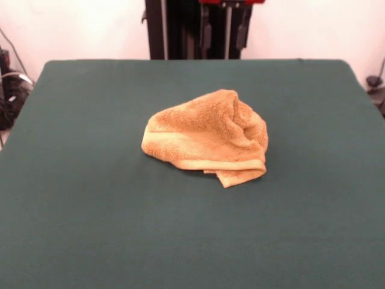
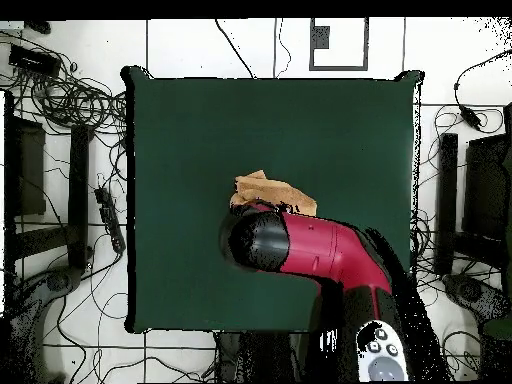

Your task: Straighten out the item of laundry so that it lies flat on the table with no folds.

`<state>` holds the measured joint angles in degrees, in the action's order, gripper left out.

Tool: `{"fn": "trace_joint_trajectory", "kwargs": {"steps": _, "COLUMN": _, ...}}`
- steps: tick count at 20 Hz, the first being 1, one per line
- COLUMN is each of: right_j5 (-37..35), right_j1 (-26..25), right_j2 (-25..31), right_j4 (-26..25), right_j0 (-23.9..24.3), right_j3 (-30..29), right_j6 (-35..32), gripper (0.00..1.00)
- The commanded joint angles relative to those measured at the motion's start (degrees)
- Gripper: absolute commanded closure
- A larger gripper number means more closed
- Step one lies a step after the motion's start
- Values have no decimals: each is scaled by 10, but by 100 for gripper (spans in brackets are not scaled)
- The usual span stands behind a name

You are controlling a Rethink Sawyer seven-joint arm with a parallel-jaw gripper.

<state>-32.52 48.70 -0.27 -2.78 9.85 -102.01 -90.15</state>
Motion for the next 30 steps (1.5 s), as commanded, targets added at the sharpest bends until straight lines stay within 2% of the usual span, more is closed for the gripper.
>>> {"fn": "trace_joint_trajectory", "kwargs": {"steps": 1, "right_j5": -16, "right_j1": -64, "right_j2": 50, "right_j4": -12, "right_j0": -5, "right_j3": 55, "right_j6": -38, "gripper": 0}}
{"fn": "trace_joint_trajectory", "kwargs": {"steps": 5, "right_j5": -5, "right_j1": -68, "right_j2": 56, "right_j4": -10, "right_j0": -5, "right_j3": 60, "right_j6": -35, "gripper": 0}}
{"fn": "trace_joint_trajectory", "kwargs": {"steps": 11, "right_j5": 20, "right_j1": -106, "right_j2": 59, "right_j4": -9, "right_j0": -3, "right_j3": 98, "right_j6": -39, "gripper": 0}}
{"fn": "trace_joint_trajectory", "kwargs": {"steps": 17, "right_j5": 40, "right_j1": -136, "right_j2": 68, "right_j4": -12, "right_j0": 8, "right_j3": 112, "right_j6": -30, "gripper": 0}}
{"fn": "trace_joint_trajectory", "kwargs": {"steps": 22, "right_j5": 101, "right_j1": -149, "right_j2": 92, "right_j4": -6, "right_j0": 25, "right_j3": 109, "right_j6": -38, "gripper": 0}}
{"fn": "trace_joint_trajectory", "kwargs": {"steps": 30, "right_j5": 64, "right_j1": -176, "right_j2": 117, "right_j4": 7, "right_j0": 41, "right_j3": 152, "right_j6": -22, "gripper": 0}}
